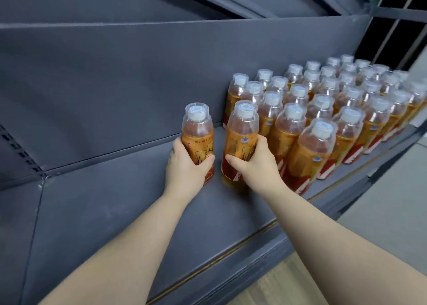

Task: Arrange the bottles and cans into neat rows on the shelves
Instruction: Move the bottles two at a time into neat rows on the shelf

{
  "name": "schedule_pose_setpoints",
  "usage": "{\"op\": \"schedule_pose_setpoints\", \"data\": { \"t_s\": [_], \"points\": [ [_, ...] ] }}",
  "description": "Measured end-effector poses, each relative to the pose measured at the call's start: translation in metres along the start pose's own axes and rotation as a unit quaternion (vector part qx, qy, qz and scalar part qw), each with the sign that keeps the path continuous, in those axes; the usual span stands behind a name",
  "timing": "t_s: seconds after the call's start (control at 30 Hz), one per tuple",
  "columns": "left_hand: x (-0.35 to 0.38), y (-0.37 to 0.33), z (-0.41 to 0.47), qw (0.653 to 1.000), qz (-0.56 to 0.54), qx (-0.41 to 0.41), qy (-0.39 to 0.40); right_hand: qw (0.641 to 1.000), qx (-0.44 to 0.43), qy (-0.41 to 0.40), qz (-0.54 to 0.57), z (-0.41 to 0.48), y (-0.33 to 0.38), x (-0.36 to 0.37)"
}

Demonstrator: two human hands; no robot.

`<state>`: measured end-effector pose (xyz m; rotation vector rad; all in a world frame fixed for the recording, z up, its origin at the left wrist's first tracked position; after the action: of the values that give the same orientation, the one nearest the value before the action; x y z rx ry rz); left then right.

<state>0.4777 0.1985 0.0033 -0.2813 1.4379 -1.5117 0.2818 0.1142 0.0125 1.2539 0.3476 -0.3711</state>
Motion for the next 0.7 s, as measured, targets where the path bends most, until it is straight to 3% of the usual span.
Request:
{"op": "schedule_pose_setpoints", "data": {
  "t_s": [0.37,0.7],
  "points": [
    [0.000,0.026,0.051,0.995,0.006,-0.059,-0.084,0.998,-0.030,0.037,0.039,0.064,0.010,0.076],
    [0.024,0.034,0.077,0.994,-0.033,-0.082,-0.060,0.999,-0.011,0.024,0.032,0.096,-0.006,0.105]
  ]
}}
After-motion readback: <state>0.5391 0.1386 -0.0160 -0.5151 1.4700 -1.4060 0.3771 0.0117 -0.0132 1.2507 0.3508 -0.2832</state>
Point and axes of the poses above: each hand's wrist, its own z-axis towards the middle knuckle, its own x-axis out of the palm, y = z × x, the point moved 10 cm from there along z, towards the middle knuckle, and after that the axes turned 12 degrees about -y, right-handed, at the moved point
